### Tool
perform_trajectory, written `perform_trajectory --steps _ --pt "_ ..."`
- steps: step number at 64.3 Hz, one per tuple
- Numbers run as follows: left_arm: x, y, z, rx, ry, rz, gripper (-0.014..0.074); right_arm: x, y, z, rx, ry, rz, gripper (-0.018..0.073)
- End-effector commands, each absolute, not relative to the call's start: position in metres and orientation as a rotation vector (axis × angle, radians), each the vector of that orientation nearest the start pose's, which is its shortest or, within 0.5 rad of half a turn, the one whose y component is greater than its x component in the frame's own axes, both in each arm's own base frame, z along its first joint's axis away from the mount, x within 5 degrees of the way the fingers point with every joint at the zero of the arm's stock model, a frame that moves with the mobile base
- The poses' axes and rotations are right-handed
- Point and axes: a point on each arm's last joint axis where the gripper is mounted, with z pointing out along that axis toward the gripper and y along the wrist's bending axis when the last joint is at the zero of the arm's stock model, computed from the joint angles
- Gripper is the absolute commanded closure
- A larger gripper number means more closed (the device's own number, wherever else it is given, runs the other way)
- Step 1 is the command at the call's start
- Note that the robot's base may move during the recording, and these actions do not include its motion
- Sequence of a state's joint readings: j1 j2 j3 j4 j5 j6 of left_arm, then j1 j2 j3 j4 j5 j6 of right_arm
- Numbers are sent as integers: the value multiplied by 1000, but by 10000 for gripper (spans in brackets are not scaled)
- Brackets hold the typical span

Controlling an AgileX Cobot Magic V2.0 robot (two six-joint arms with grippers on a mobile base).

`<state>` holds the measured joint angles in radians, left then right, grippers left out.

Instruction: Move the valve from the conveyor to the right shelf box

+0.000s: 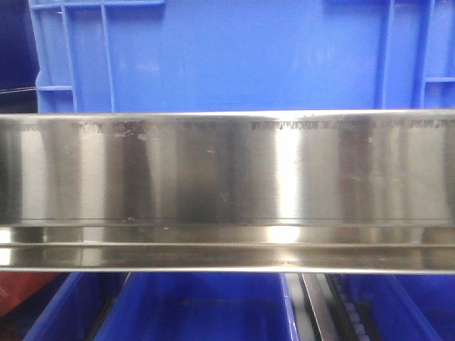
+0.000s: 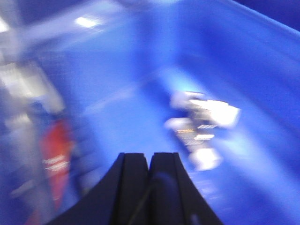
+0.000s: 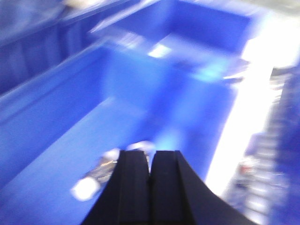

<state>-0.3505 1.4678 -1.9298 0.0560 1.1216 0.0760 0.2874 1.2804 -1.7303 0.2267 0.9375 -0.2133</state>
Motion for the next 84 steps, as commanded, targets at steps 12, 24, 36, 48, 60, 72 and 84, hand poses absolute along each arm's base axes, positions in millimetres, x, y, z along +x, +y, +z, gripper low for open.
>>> perform_trajectory --steps 12,24,36,48,60,72,84 --pt "241 -49 501 251 2047 -57 707 203 56 485 -341 1882 250 715" --pt "203 -42 471 243 1932 -71 707 172 46 446 -292 1816 237 715" --pt "151 -32 432 222 1795 -112 707 131 36 403 -253 1741 224 715" --pt "102 -22 388 207 1690 -132 707 94 28 366 -250 1724 224 715" --pt "62 -14 350 180 1537 -163 707 62 21 336 -244 1667 224 715" --pt "45 -10 323 175 1498 -165 707 43 17 319 -240 1613 225 715" --pt "44 -10 316 176 1505 -165 707 40 17 317 -239 1600 225 715"
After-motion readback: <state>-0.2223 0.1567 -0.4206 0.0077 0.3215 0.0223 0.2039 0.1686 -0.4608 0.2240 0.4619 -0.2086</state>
